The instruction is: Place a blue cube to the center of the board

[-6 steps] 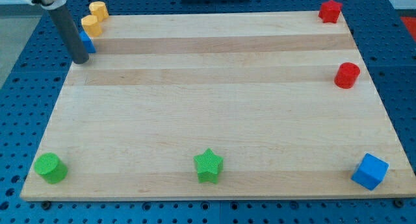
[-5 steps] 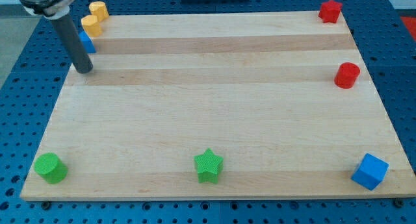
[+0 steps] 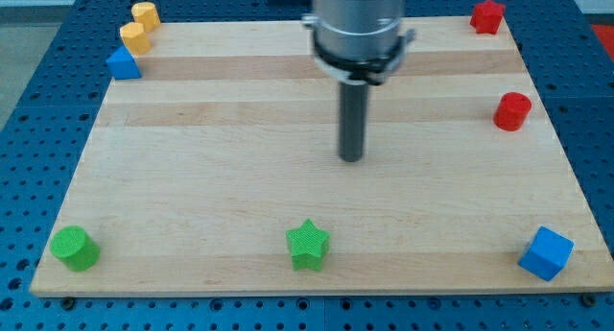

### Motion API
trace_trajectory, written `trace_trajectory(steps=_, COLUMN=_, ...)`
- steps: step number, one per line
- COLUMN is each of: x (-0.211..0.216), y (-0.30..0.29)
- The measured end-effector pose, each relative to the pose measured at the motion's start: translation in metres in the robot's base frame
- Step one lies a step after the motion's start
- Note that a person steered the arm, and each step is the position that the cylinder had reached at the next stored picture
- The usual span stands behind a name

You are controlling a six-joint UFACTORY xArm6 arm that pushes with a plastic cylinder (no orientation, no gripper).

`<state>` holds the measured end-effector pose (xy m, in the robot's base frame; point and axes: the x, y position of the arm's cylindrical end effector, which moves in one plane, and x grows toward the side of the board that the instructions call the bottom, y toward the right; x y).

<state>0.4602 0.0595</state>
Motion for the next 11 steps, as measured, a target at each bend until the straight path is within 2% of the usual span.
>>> trace_trajectory(steps=3, x=0.011, y=0.162)
trace_trajectory(steps=4, x=0.022, y=0.223)
trace_trajectory(steps=5, x=0.054, y=0.282)
trace_trajectory(steps=6, x=0.061, y=0.285)
trace_trajectory(steps=8, x=0.149, y=0.271)
trace_trajectory(steps=11, x=0.158, y=0.18)
